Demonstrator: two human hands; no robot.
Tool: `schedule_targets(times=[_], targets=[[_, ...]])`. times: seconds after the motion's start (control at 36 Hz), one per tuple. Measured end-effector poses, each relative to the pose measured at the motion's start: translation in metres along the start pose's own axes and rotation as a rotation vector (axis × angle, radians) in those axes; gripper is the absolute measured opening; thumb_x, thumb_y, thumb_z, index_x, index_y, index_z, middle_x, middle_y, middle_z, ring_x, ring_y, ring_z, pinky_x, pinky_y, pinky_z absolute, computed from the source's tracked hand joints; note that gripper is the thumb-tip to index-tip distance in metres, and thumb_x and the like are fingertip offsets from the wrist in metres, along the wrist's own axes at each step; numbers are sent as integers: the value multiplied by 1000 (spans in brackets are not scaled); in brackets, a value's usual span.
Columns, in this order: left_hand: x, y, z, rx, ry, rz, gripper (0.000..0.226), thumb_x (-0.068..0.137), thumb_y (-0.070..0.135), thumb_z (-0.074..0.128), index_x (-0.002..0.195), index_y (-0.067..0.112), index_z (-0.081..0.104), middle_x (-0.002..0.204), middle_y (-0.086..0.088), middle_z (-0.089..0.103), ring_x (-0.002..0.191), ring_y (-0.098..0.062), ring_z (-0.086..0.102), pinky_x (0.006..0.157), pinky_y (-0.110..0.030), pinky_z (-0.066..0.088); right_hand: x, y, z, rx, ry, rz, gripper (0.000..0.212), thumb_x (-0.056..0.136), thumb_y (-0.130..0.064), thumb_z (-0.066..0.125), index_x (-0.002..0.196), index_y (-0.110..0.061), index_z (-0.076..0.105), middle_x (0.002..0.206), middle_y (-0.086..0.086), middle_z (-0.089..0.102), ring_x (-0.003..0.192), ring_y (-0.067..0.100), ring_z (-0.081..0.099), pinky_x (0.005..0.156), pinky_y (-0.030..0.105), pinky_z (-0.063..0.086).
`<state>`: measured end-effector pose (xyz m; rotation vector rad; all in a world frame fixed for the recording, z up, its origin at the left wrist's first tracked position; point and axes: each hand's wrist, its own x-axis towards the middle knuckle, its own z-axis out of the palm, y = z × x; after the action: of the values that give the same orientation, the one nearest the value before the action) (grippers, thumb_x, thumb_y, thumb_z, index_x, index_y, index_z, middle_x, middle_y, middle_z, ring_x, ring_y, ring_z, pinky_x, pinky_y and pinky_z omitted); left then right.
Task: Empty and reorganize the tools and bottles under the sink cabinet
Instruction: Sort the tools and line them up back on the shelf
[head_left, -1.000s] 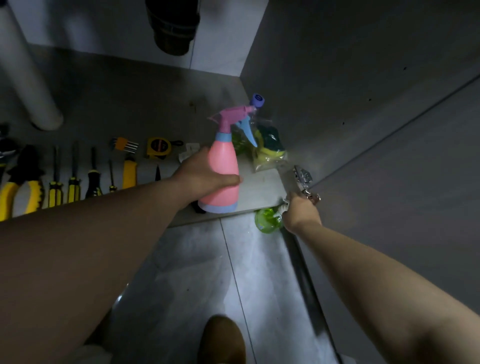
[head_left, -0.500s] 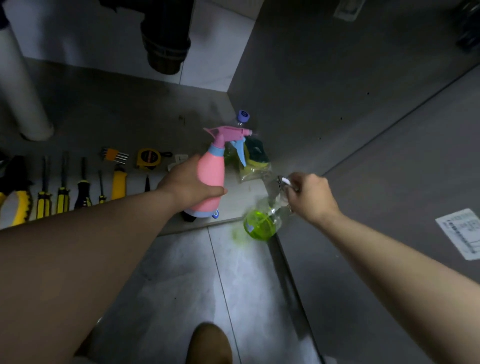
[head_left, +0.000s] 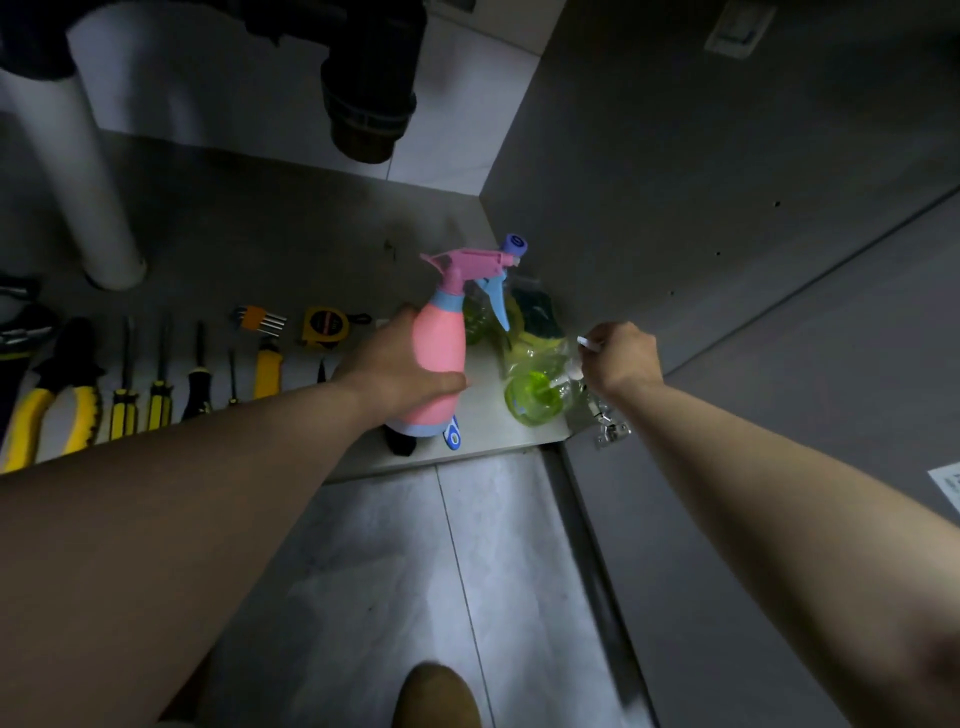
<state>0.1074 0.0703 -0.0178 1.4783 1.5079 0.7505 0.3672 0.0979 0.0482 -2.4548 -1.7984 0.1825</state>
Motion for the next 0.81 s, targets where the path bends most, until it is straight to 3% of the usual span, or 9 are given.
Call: schedule_targets(times=[0.17,0.25,0.36,0.42,0.47,0.53,0.58,0.67,0.81], targets=[[-2,1,6,-43,-9,-23,79,60,50,91,123,32,47,116,3,60,106,-25,59,90,-44,54,-3,5,6,46,7,-8,28,87,-8,59,109,-16,73,109,18,71,107,37,65,85,29,50],[-2,6,8,-71,4,-46,78,62,49,91,123,30,47,114,4,61,104,-23,60,80,-36,52,-14,9,9,68,49,-19,42,89,-18,63,131,-15,59,131,19,53,112,38,60,93,35,48],[-3,13,10,-148,3,-60,76,67,48,90,126,25,49,115,2,62,103,-22,61,73,-31,51,-50,8,13,137,265,-127,49,83,-20,67,128,-15,50,128,10,40,103,35,58,82,37,52],[-5,16,12,-206,-12,-70,75,70,46,89,128,23,48,118,0,62,105,-23,61,84,-37,55,-67,1,19,279,156,-251,47,81,-17,69,125,-15,52,121,6,44,93,28,61,79,30,52],[-7,19,15,-240,-20,-75,71,74,42,87,129,22,48,115,3,59,102,-20,61,81,-34,53,-81,-7,26,438,-69,-316,61,79,-23,79,133,-17,51,117,2,48,92,15,59,78,19,48],[-12,23,16,-281,-49,-62,65,80,40,84,131,22,48,111,7,59,95,-11,60,68,-26,48,-90,-17,35,501,-237,-330,86,73,-38,87,144,-20,43,122,0,50,100,11,57,85,22,49],[-16,25,17,-322,-102,-28,62,84,36,80,135,21,47,117,3,62,98,-10,61,71,-25,50,-93,-30,45,545,-258,-323,95,67,-44,90,145,-22,41,125,1,52,105,13,58,90,28,52],[-20,27,17,-317,-162,26,54,89,29,76,135,18,48,122,-4,63,112,-20,63,93,-40,55,-91,-48,56,620,-162,-318,79,66,-40,88,134,-25,50,120,0,61,99,11,63,83,28,55],[-21,28,18,-280,-240,75,54,94,24,70,142,19,44,131,-5,61,120,-21,60,105,-47,49,-81,-48,63,632,-154,-245,59,68,-41,84,119,-29,59,108,-5,68,92,7,66,79,26,56]])
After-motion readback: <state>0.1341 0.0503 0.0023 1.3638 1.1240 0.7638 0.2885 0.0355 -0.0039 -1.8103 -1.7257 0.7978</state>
